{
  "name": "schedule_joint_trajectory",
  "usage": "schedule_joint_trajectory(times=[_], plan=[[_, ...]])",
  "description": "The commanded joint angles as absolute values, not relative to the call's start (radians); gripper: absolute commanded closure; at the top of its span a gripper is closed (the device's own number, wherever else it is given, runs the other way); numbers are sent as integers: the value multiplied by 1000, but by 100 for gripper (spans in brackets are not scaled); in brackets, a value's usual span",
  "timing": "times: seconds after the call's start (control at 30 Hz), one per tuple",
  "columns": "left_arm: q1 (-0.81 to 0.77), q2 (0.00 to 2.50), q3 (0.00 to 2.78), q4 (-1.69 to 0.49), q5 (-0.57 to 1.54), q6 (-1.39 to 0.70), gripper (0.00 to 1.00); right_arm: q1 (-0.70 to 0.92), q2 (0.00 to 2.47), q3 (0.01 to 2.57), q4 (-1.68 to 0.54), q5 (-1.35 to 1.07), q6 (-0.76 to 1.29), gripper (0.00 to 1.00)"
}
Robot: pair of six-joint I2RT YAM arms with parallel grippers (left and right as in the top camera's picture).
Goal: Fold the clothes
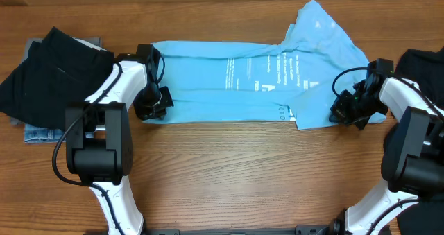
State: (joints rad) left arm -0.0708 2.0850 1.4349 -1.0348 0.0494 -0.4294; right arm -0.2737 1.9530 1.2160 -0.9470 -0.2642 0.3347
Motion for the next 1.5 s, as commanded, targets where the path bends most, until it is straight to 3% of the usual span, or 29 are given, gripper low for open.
schedule_joint_trajectory(times=[0.0,0.57,1.0,1.23,1.37,1.43,1.47], plan=[[-72,2115,1389,-1107,-73,-480,96,-270,1968,1177,-994,-112,377,96],[-73,2080,1389,-1281,-167,-517,96,-269,1937,1177,-1162,-79,446,96],[-73,1603,1389,-1237,-38,-467,96,-270,1641,1178,-1214,-79,450,96],[-73,1563,1388,-1230,-17,-467,95,-279,1530,1178,-1270,-78,447,94],[-72,1584,1388,-1229,-19,-467,76,-297,1527,1178,-1291,-37,442,94],[-73,1598,1387,-1225,-24,-467,67,-310,1527,1178,-1288,-27,443,84],[-73,1602,1387,-1225,-26,-467,59,-315,1527,1178,-1285,-27,443,82]])
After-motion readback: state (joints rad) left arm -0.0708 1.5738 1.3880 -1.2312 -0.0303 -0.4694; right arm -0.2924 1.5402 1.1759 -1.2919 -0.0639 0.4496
